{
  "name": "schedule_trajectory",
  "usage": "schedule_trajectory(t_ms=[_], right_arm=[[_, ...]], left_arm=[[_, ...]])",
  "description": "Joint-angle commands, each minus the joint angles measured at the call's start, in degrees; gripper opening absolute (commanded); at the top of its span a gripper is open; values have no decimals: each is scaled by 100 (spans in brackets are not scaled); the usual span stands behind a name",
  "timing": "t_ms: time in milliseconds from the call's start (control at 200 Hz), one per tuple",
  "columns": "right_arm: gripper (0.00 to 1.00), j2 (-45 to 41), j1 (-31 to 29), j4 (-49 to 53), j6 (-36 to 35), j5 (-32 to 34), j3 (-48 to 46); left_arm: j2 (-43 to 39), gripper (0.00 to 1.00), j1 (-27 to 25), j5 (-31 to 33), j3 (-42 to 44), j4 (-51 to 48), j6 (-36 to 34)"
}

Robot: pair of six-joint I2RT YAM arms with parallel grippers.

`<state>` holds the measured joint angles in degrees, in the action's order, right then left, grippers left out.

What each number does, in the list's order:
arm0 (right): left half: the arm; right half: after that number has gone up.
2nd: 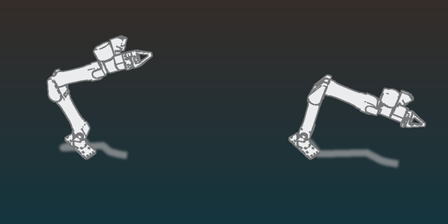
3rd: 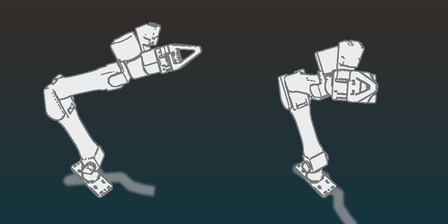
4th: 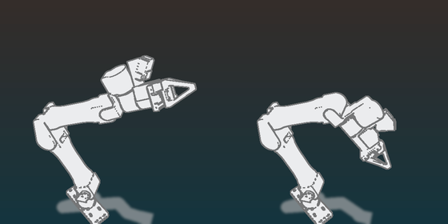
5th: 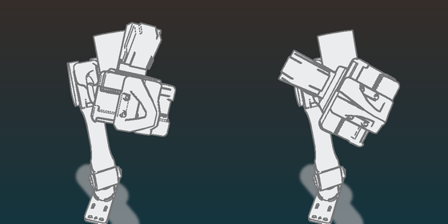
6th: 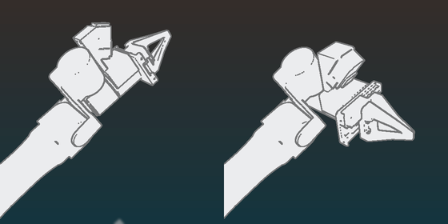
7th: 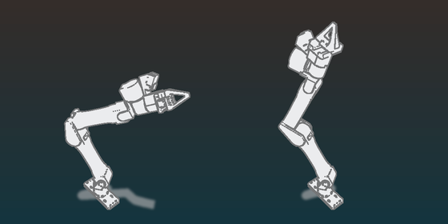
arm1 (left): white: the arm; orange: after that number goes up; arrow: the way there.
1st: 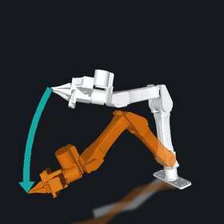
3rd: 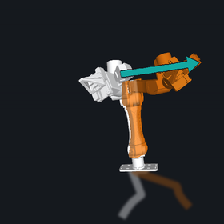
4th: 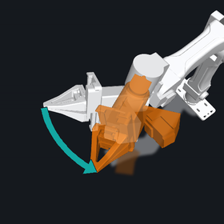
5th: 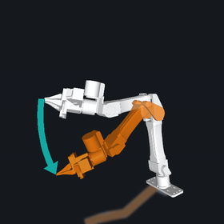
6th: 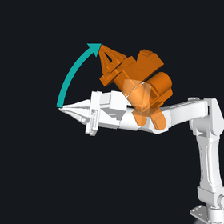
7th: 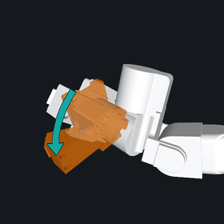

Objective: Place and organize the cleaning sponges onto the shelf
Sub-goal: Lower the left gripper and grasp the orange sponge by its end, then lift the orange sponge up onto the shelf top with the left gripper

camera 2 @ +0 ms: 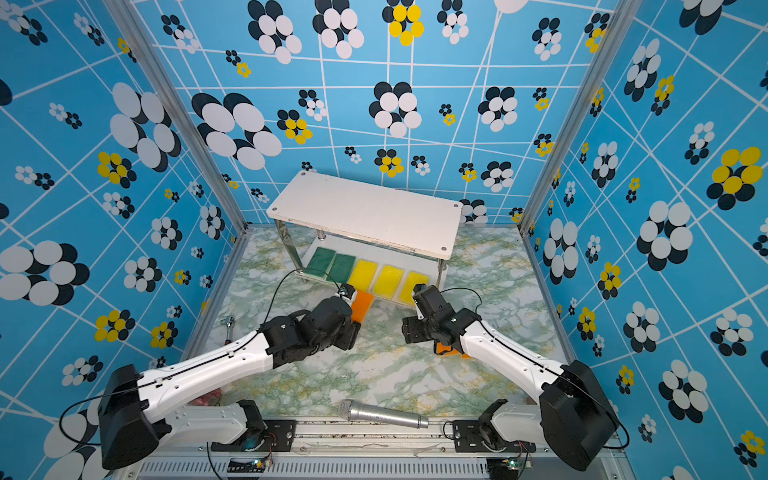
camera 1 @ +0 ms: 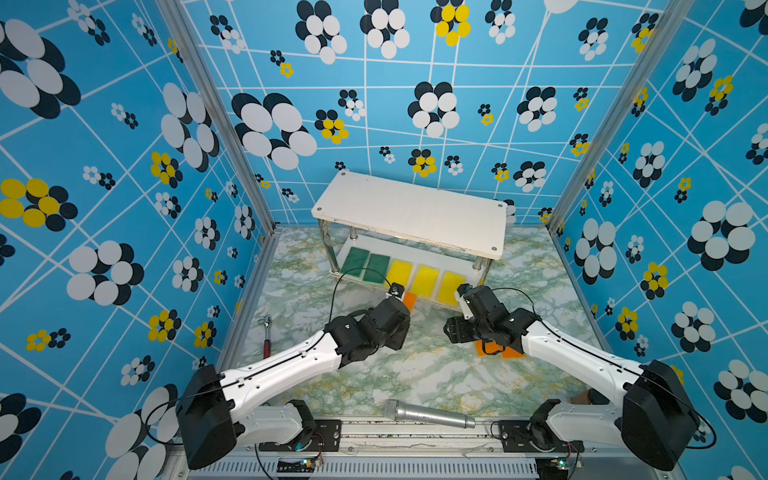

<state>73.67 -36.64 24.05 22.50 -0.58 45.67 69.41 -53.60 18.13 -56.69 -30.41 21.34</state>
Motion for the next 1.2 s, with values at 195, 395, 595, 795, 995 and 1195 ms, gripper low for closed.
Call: schedule_trajectory(t_ms=[195,395,595,795,995,1195], right_arm=[[74,201,34,288,-193,-267,-226],[73,185,34,258,-316,-495,-416],[73,-149,34,187,-395,-487,-669],[73,-416,37,213,-366,-426,-854],[73,-656,34,27,-179,-444,-1068],[73,-884,34,7,-66,-442,-1209]], left_arm=[[-445,69,172,-355,-2171,-1158,-992],[147,70,192,-312,-3590,-922,-1496],[1160,70,288,-329,-4677,-354,-1844],[2558,70,433,-742,-6069,-156,-1950],[3749,70,477,-1032,-7366,-305,-1900],[4359,70,470,-1069,-7946,-410,-1770]])
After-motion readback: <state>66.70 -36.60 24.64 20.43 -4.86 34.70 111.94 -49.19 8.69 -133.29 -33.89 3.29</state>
